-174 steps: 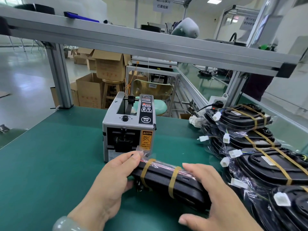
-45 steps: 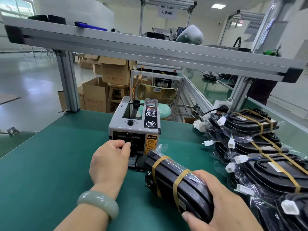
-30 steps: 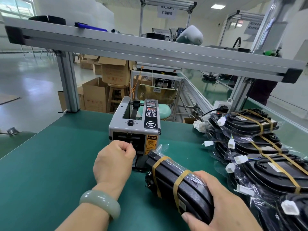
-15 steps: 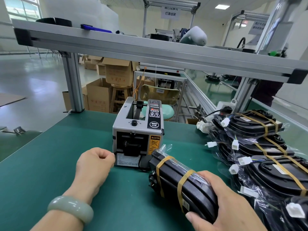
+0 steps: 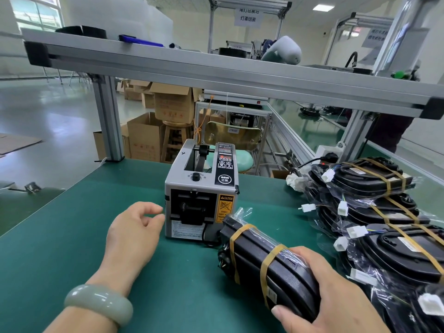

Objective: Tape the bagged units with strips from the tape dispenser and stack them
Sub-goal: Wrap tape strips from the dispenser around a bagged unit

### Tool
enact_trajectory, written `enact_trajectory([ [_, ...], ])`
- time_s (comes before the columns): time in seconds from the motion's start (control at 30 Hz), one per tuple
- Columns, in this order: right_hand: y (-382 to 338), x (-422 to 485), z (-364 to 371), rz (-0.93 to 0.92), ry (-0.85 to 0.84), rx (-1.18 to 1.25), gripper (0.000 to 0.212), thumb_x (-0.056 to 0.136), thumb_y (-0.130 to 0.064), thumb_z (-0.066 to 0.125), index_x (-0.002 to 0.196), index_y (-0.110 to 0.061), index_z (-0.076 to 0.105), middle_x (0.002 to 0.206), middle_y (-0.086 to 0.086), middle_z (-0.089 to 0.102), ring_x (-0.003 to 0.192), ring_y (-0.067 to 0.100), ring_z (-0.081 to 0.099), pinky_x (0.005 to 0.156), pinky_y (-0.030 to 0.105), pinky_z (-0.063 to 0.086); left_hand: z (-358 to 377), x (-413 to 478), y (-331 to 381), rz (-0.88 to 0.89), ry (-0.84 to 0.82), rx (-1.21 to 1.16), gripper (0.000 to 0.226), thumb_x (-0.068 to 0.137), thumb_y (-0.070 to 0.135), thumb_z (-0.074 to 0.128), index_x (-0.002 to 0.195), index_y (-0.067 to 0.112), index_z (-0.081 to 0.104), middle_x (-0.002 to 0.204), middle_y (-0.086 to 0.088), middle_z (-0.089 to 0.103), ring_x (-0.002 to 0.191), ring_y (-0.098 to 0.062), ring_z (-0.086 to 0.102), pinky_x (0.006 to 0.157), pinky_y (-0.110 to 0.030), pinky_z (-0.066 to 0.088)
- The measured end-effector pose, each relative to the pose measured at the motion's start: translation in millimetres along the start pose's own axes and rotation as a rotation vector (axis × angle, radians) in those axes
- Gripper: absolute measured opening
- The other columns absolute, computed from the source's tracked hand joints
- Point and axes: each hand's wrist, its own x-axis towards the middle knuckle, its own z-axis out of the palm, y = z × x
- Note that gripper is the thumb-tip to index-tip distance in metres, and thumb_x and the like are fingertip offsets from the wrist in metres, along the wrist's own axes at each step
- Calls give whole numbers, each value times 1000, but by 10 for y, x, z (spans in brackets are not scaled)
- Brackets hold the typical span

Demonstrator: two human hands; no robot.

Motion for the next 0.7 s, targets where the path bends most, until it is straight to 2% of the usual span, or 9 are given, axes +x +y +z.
enact_trajectory([
  [0.03, 0, 2, 0, 2, -3, 4, 67, 56, -57, 74, 96, -69, 22, 97, -32, 56, 94, -7, 57, 78, 4, 38, -14, 3, 7, -5, -24, 19, 20, 87, 13, 60, 82, 33, 60, 62, 11, 63, 64, -13, 58, 53, -22, 37],
  [0.1, -4, 6, -1, 9, -6, 12, 66, 53, -58, 72, 96, -71, 23, 96, -32, 57, 93, -7, 57, 77, 3, 38, -34, 19, -17, 32, -96, 58, 35, 87, -2, 49, 100, 28, 62, 85, 8, 69, 84, -15, 64, 64, -19, 41],
  [0.17, -15, 7, -4, 22, -7, 16, 66, 45, -63, 64, 95, -74, 22, 94, -31, 57, 91, -8, 57, 76, 3, 39, -45, 13, 5, 60, -125, 111, 30, 89, 0, 50, 105, 21, 64, 91, 4, 69, 87, -13, 65, 66, -18, 41],
  [0.23, -20, -1, -1, 35, 0, 6, 68, 38, -67, 54, 95, -78, 18, 93, -31, 58, 90, -10, 57, 76, 3, 39, -73, -8, 47, 94, -55, 207, 9, 88, 25, 62, 81, 23, 66, 75, 8, 67, 78, -12, 63, 58, -21, 38],
  [0.3, -22, -13, 2, 41, 9, -2, 70, 35, -70, 49, 95, -80, 14, 91, -32, 57, 88, -12, 55, 75, 2, 38, -94, -38, 81, 127, 17, 296, 35, 85, 48, 57, 60, 24, 63, 60, 8, 63, 69, -15, 59, 57, -26, 39],
  [0.37, -22, -18, 4, 43, 12, 3, 73, 34, -70, 48, 96, -82, 11, 90, -33, 56, 87, -14, 54, 75, 1, 38, -84, -81, 168, 116, 4, 145, 37, 90, 45, 51, 61, 28, 66, 52, 6, 61, 64, -10, 58, 56, -25, 40],
  [0.47, -26, -11, 2, 36, 11, 10, 80, 33, -70, 48, 100, -82, 5, 89, -32, 58, 87, -14, 55, 74, 1, 39, 6, -152, 305, 13, -104, -170, 19, 89, 23, 60, 75, 32, 69, 53, 16, 64, 53, 2, 56, 55, -21, 38],
  [0.6, -29, -3, -8, 29, 4, 13, 82, 32, -71, 47, 101, -81, 3, 92, -31, 58, 89, -8, 57, 73, 5, 40, 130, -140, 451, -251, -208, -383, 14, 84, 19, 68, 71, 16, 70, 47, 10, 61, 45, -8, 43, 44, -18, 32],
  [0.7, -26, -5, -4, 25, -11, 2, 77, 35, -70, 50, 97, -82, 6, 93, -31, 57, 90, -8, 57, 73, 4, 40, 180, -106, 529, -398, -254, -424, 15, 83, 15, 66, 69, 11, 65, 47, 5, 63, 36, -5, 43, 35, -14, 30],
])
